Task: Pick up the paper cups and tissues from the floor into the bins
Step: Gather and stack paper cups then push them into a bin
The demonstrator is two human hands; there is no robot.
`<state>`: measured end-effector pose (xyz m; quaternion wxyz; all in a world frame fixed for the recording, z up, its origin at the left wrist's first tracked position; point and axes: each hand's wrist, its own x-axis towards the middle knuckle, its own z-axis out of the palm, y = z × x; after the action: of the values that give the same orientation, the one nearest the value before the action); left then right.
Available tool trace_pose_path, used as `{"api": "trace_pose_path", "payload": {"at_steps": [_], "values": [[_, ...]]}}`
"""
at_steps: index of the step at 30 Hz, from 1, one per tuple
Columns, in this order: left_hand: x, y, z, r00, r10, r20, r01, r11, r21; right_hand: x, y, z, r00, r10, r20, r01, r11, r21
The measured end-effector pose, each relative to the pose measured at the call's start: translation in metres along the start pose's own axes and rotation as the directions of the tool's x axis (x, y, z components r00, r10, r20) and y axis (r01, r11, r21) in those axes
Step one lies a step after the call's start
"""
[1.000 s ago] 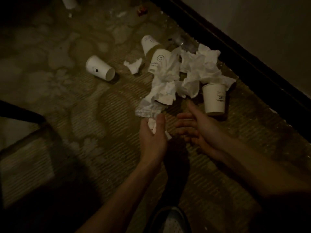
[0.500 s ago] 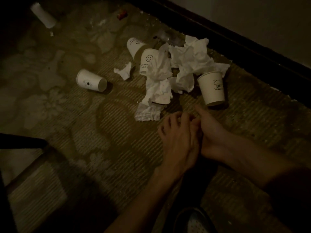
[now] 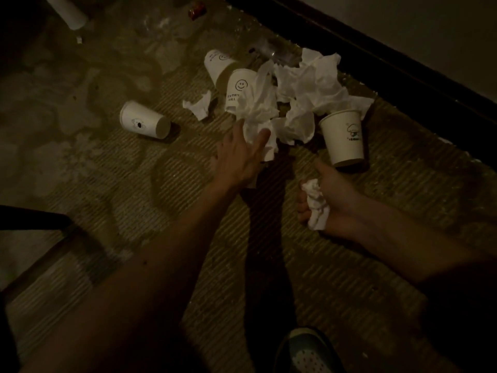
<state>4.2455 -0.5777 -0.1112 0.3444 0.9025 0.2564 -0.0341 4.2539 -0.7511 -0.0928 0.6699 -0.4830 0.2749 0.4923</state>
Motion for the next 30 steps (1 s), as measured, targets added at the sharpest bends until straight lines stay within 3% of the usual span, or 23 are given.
{"api": "trace_pose_path", "payload": {"at_steps": [4, 7, 16, 19, 24, 26, 30], "values": [[0.003, -0.011, 0.013, 0.993, 0.074, 0.092, -0.103, 0.920, 0.379, 0.003, 0.006, -0.005, 1.000, 0.007, 0.023, -0.006, 0.999, -0.052], [-0.003, -0.015, 0.020, 0.986, 0.142, 0.090, -0.168, 0.883, 0.439, 0.003, 0.007, -0.009, 1.000, -0.001, 0.016, 0.001, 1.000, -0.021], [-0.047, -0.034, 0.010, 0.932, 0.358, -0.057, -0.331, 0.905, 0.267, 0.004, 0.004, -0.009, 1.000, -0.021, 0.002, 0.021, 1.000, -0.017], [-0.061, -0.023, 0.001, 0.897, 0.442, -0.018, -0.441, 0.897, 0.037, 0.003, 0.006, -0.001, 0.999, -0.033, 0.041, 0.034, 0.999, -0.031], [-0.084, 0.017, 0.000, 0.925, 0.372, 0.076, -0.326, 0.881, -0.342, -0.001, 0.010, 0.007, 0.984, -0.127, 0.125, 0.134, 0.990, -0.047], [-0.085, 0.026, 0.003, 0.913, 0.405, 0.050, -0.368, 0.870, -0.329, -0.002, 0.009, 0.007, 0.970, -0.130, 0.207, 0.132, 0.991, 0.003], [-0.078, 0.033, 0.009, 0.901, 0.434, -0.025, -0.434, 0.895, -0.106, -0.013, 0.004, 0.004, 0.915, -0.161, 0.371, 0.130, 0.986, 0.109]]}}
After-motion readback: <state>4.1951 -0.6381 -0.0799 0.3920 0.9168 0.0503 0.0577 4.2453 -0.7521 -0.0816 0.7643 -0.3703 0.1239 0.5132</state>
